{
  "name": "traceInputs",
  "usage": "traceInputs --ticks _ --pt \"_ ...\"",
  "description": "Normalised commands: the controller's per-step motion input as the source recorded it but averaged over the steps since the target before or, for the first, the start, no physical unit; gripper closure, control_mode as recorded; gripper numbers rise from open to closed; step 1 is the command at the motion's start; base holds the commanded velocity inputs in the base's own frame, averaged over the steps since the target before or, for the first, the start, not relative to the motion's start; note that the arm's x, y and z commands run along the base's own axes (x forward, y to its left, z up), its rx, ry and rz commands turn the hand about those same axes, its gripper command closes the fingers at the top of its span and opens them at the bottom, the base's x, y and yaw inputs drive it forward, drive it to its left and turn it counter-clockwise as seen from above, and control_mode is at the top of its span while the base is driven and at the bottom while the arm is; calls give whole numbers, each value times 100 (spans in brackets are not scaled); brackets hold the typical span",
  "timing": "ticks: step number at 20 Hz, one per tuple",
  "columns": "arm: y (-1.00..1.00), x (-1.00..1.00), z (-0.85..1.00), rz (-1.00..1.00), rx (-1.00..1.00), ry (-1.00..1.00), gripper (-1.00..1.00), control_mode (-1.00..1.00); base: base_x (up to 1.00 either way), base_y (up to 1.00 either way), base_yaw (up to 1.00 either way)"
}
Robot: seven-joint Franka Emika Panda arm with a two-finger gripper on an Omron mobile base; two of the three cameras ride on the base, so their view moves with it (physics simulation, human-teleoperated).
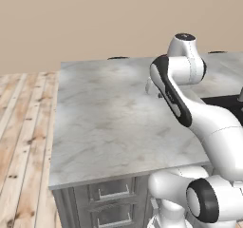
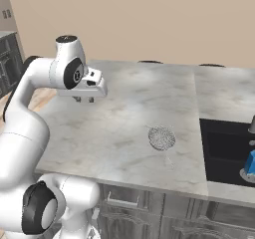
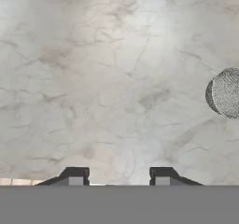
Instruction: Pick the strainer and saucepan and place them in the sink. Then turn on the water.
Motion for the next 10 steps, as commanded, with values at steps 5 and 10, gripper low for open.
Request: traceInputs --ticks 5,10 --pt "-11 1 -1 3 0 0 -100 -100 0 0 0" --pt "-52 -2 -1 3 0 3 -100 -100 0 0 0"
